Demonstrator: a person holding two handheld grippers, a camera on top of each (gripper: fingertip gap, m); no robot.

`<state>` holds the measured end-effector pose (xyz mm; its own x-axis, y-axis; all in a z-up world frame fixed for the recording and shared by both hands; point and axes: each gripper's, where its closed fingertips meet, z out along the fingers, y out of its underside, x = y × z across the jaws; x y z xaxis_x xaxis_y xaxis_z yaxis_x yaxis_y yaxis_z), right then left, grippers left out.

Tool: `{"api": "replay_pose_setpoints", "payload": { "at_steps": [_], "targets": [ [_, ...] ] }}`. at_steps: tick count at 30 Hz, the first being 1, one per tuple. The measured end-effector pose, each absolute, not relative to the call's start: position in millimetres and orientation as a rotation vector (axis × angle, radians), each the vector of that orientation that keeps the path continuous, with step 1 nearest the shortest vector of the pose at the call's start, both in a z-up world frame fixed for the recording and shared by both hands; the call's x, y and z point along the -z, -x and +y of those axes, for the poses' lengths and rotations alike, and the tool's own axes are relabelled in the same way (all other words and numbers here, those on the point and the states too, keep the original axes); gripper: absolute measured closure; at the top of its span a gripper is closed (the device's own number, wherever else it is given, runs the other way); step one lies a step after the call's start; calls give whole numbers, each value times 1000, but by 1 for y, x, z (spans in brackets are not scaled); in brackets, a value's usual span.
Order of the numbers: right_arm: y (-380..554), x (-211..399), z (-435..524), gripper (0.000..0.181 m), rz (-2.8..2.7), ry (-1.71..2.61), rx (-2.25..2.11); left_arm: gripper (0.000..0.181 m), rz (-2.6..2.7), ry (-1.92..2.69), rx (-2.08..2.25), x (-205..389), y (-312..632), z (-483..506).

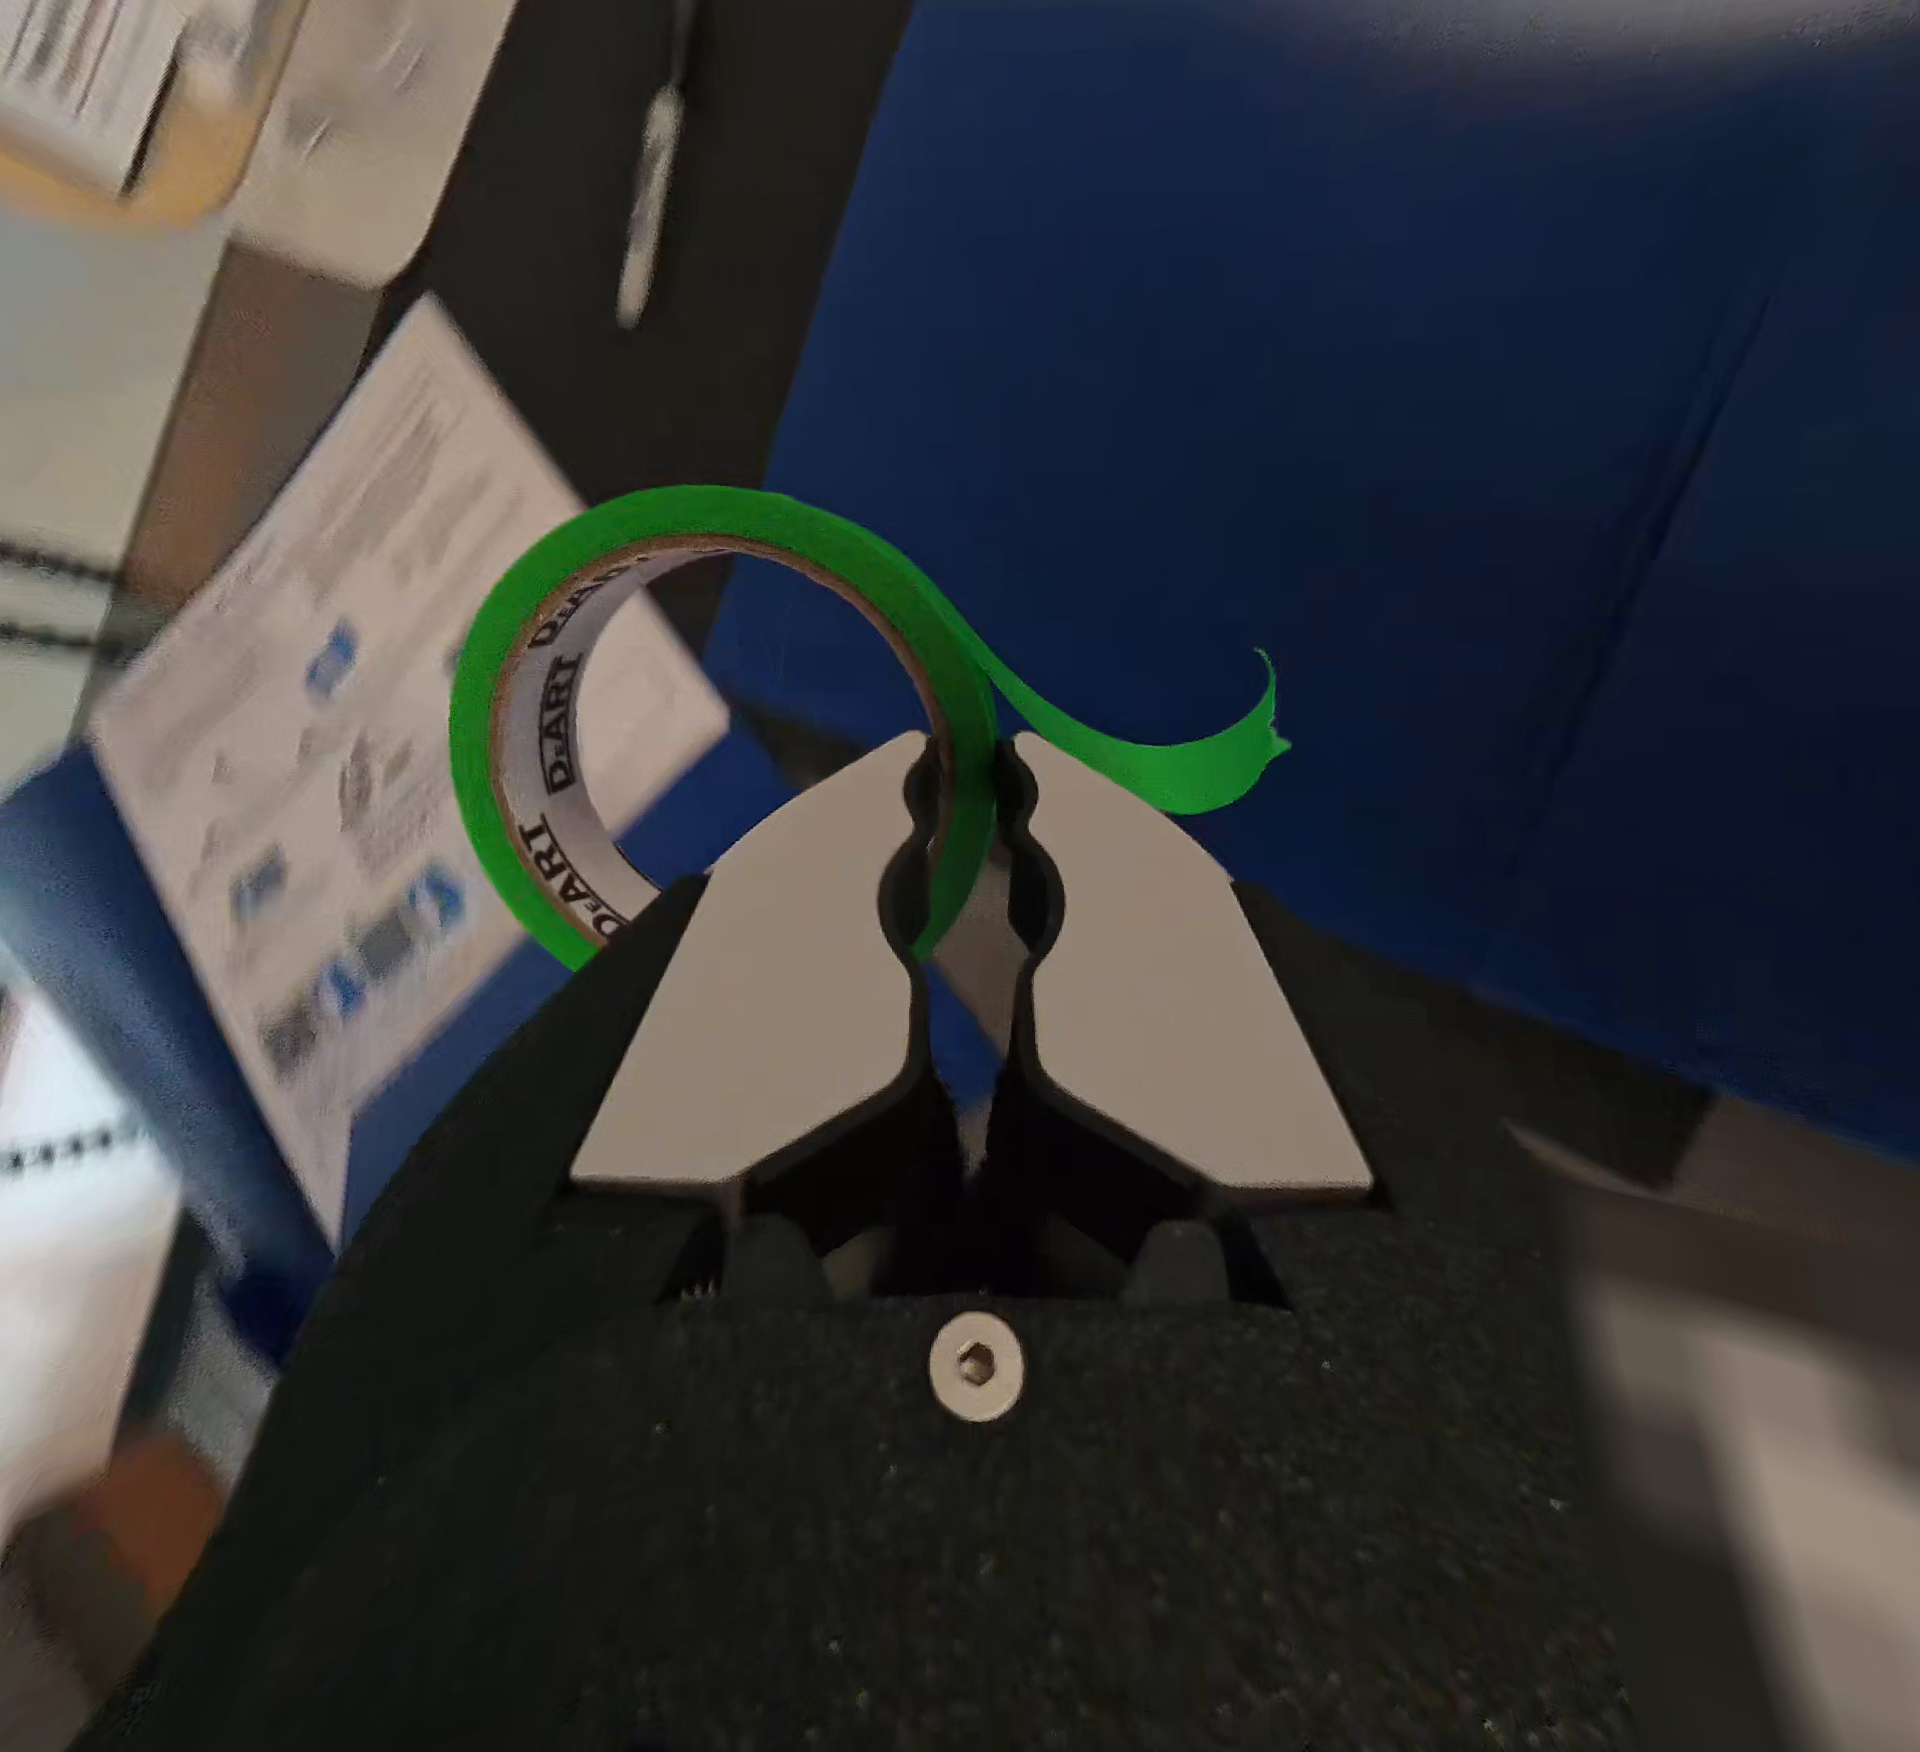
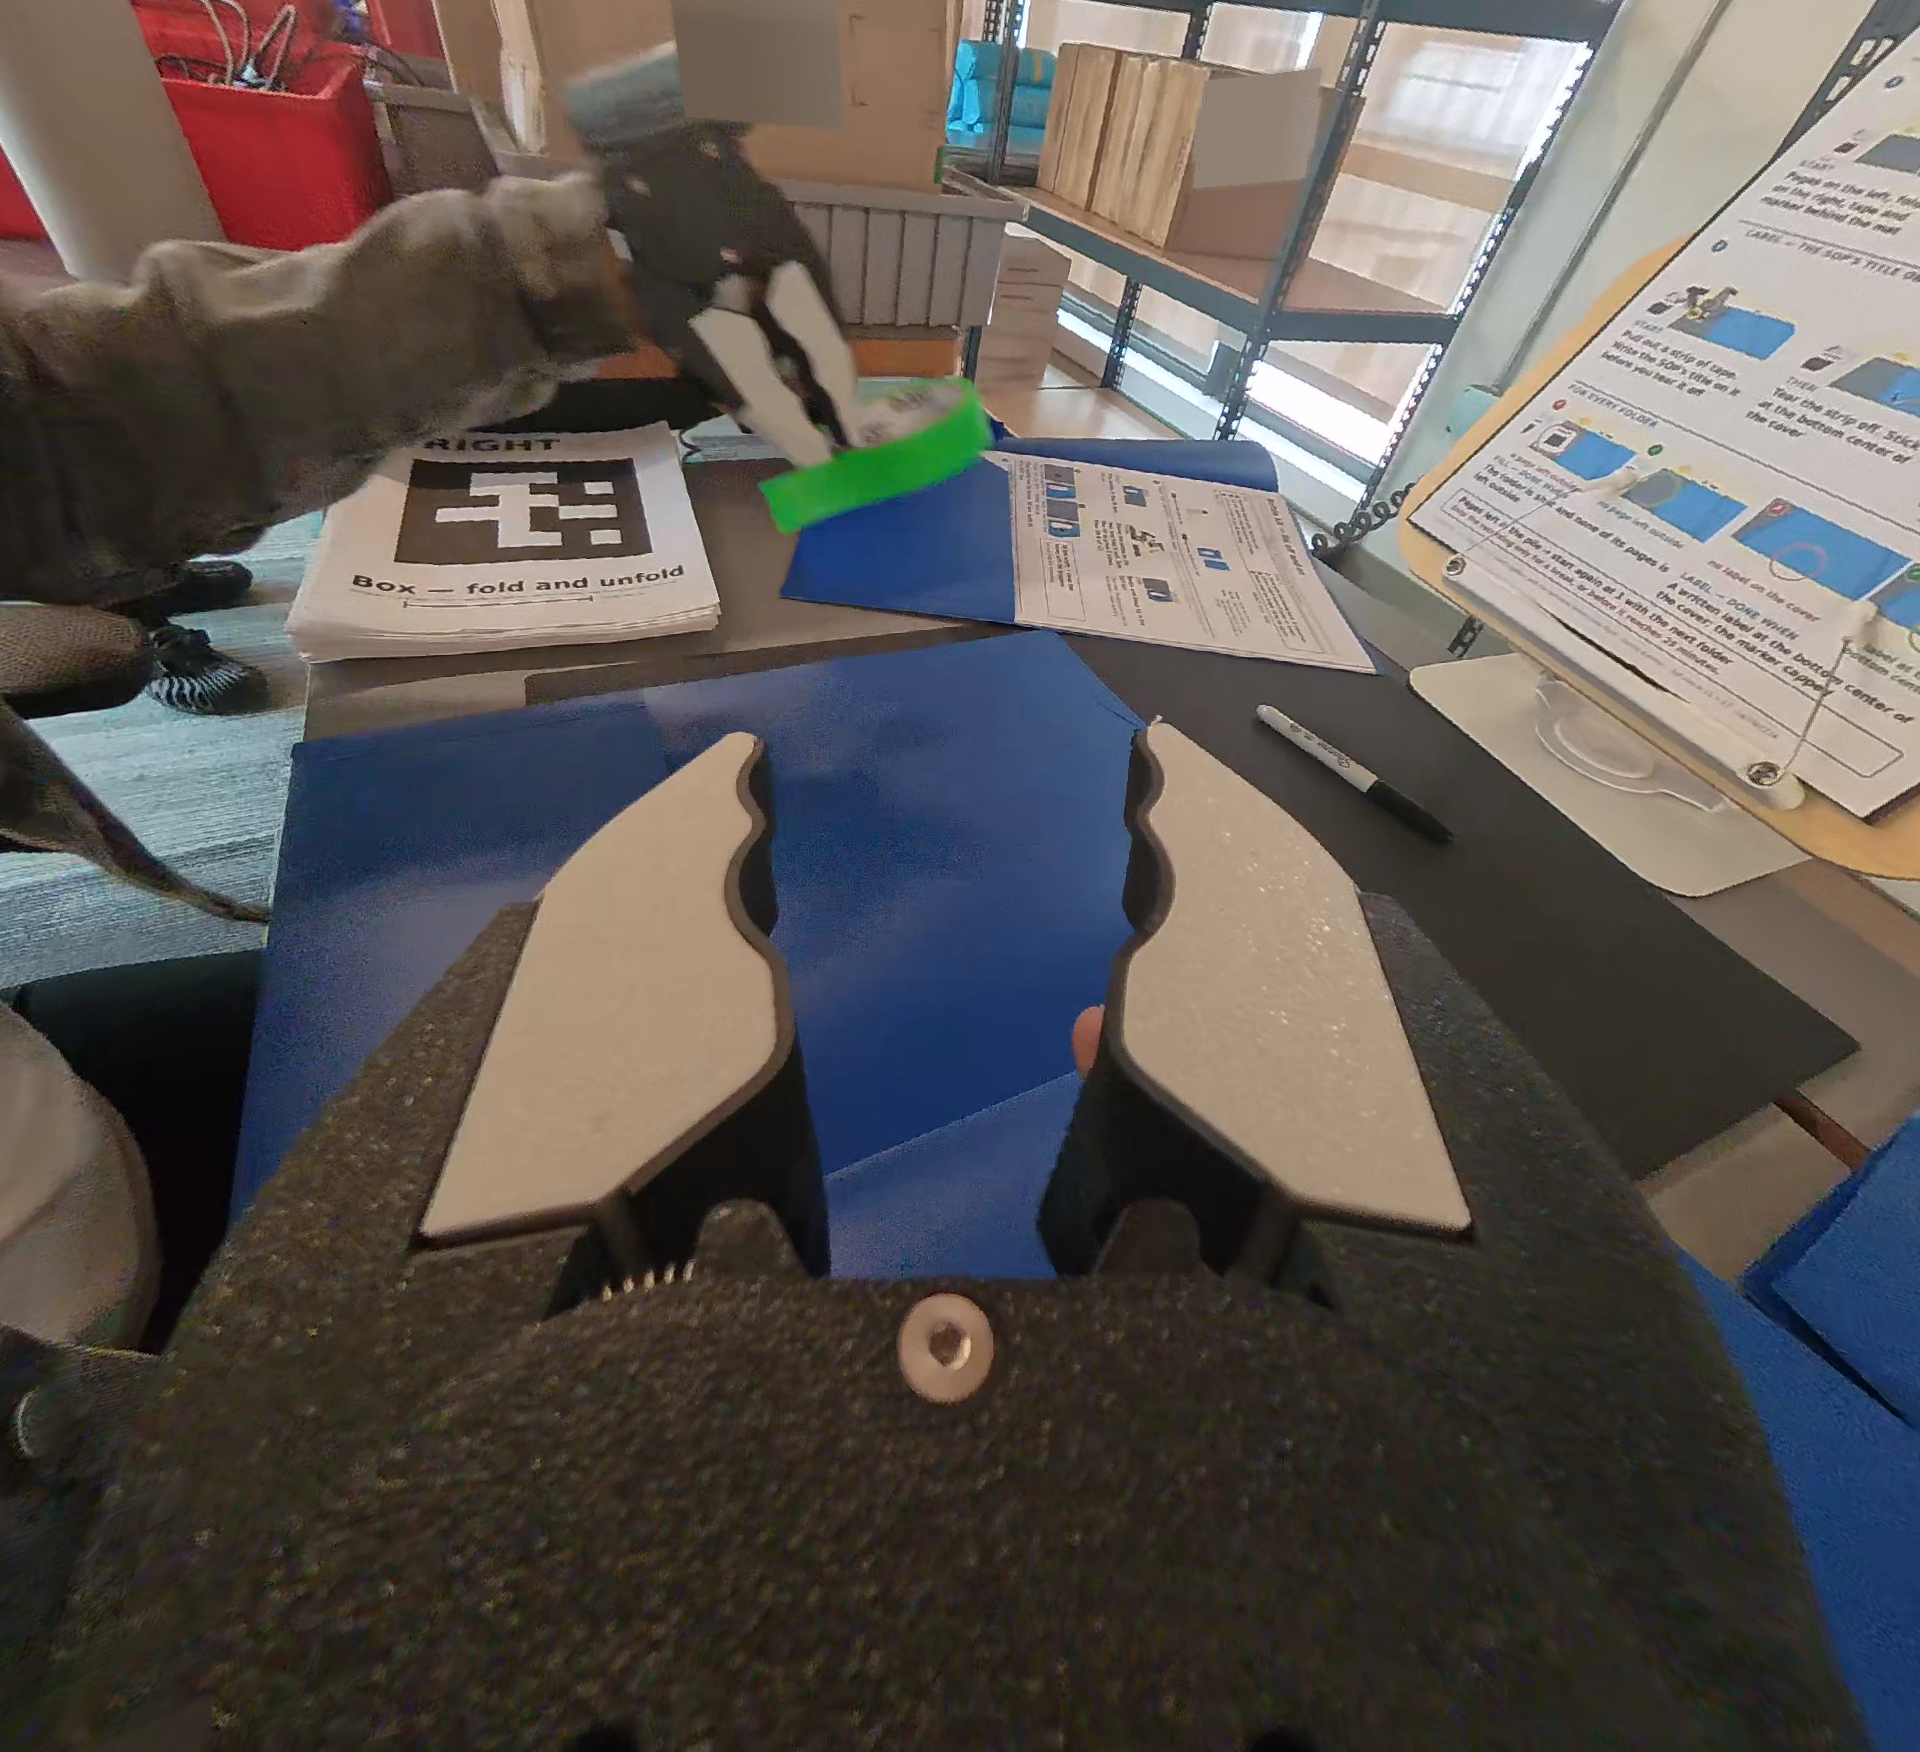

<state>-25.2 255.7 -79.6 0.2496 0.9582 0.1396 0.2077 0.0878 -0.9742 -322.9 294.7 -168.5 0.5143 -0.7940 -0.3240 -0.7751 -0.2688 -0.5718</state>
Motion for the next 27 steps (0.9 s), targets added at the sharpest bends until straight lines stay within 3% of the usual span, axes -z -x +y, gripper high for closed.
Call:
{"api": "replay_pose_setpoints", "payload": {
  "at_steps": [9, 18, 25, 27],
  "targets": [
    [-3, 72, 270, 116, -1141, 1407, -765, 169, 1621, 2014, 188, 225, 155, 471],
    [-24, 86, 288, 116, -1066, 1477, -790, 167, 1593, 2092, 181, 268, 71, 547],
    [-20, 87, 284, 116, -1076, 1473, -812, 119, 1369, 2001, 383, 233, 59, 542],
    [-16, 84, 279, 116, -1089, 1463, -814, 98, 1264, 1984, 426, 212, 71, 535]
  ]
}}
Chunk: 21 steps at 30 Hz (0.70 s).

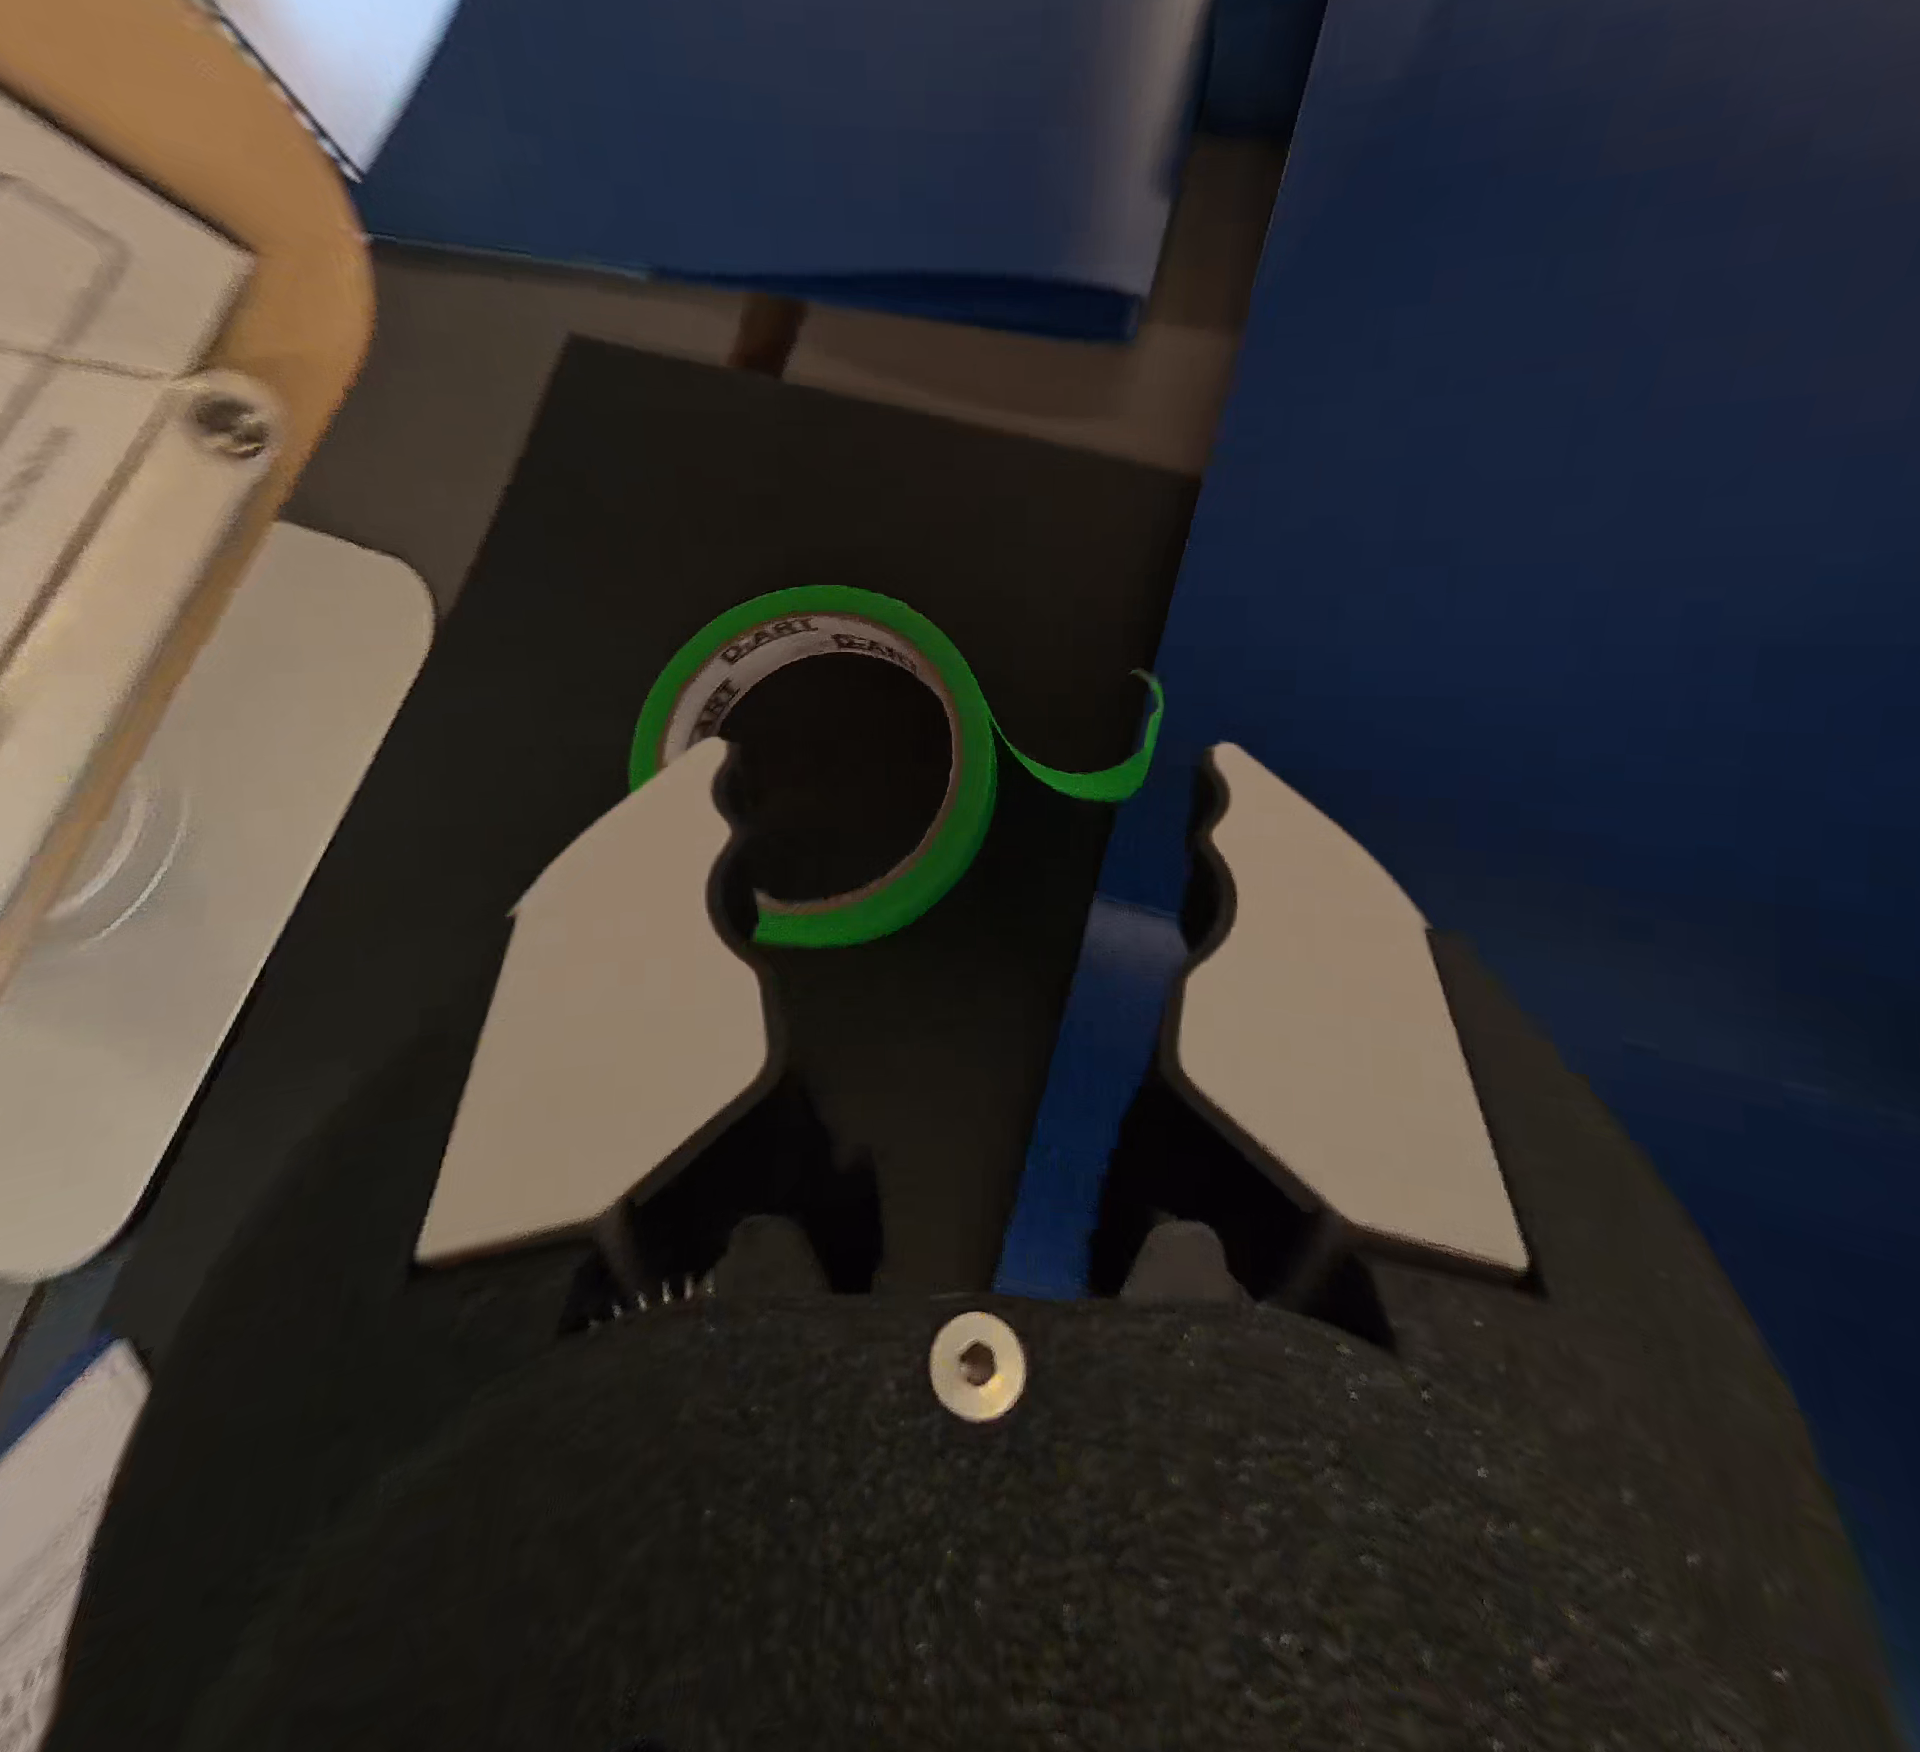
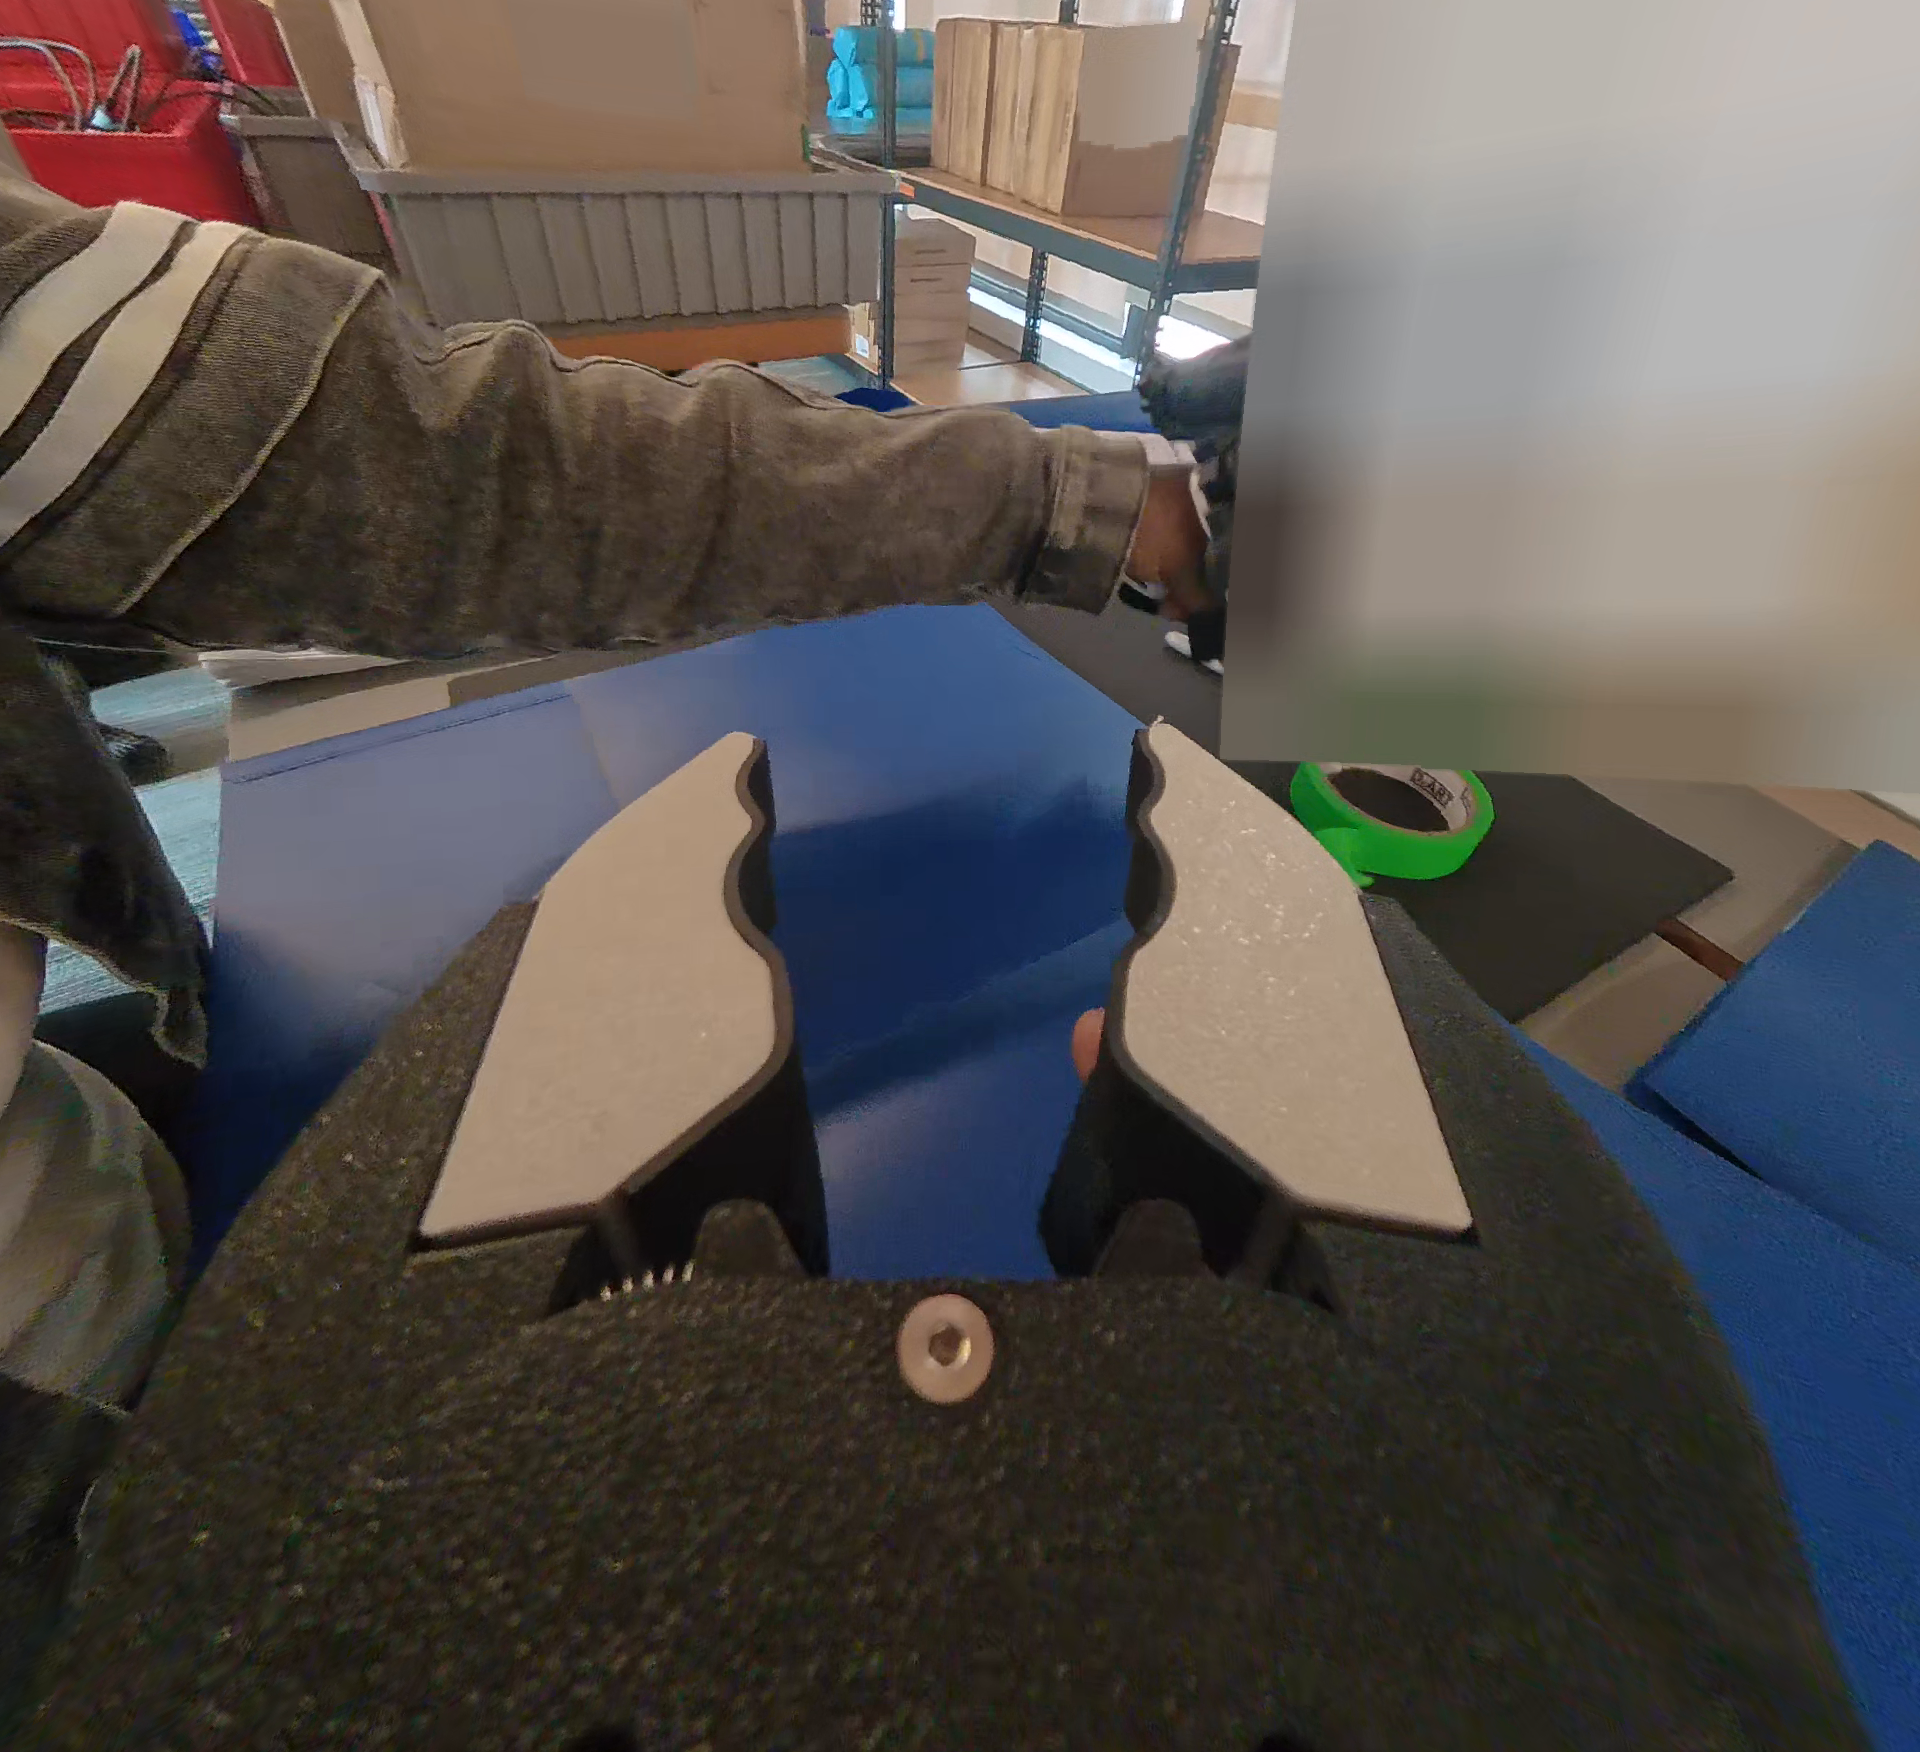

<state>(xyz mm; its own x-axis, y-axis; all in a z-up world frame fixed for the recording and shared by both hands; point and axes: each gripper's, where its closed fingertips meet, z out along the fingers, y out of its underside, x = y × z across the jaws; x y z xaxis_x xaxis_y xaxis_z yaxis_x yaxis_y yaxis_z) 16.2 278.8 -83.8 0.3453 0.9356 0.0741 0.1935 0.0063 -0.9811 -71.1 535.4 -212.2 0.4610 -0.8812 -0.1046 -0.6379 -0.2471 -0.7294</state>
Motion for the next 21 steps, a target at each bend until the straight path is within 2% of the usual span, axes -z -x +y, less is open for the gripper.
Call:
{"api": "replay_pose_setpoints", "payload": {
  "at_steps": [3, 8, 12, 14, 17, 21],
  "targets": [
    [-7, 84, 270, 115, -1116, 1467, -829, 91, 1114, 1948, 416, 179, 113, 518],
    [16, 100, 256, 107, -1195, 1538, -855, 96, 855, 1992, 256, 150, 248, 489],
    [46, 112, 247, 97, -1293, 1643, -894, 97, 578, 2153, 113, 159, 393, 475],
    [67, 112, 248, 94, -1368, 1690, -902, 103, 431, 2187, 162, 164, 445, 470],
    [113, 104, 261, 92, -1505, 1718, -921, 113, 217, 2099, 224, 162, 499, 481],
    [191, 103, 306, 83, -1677, 1690, -905, 107, 27, 2056, 213, 176, 552, 510]
  ]
}}
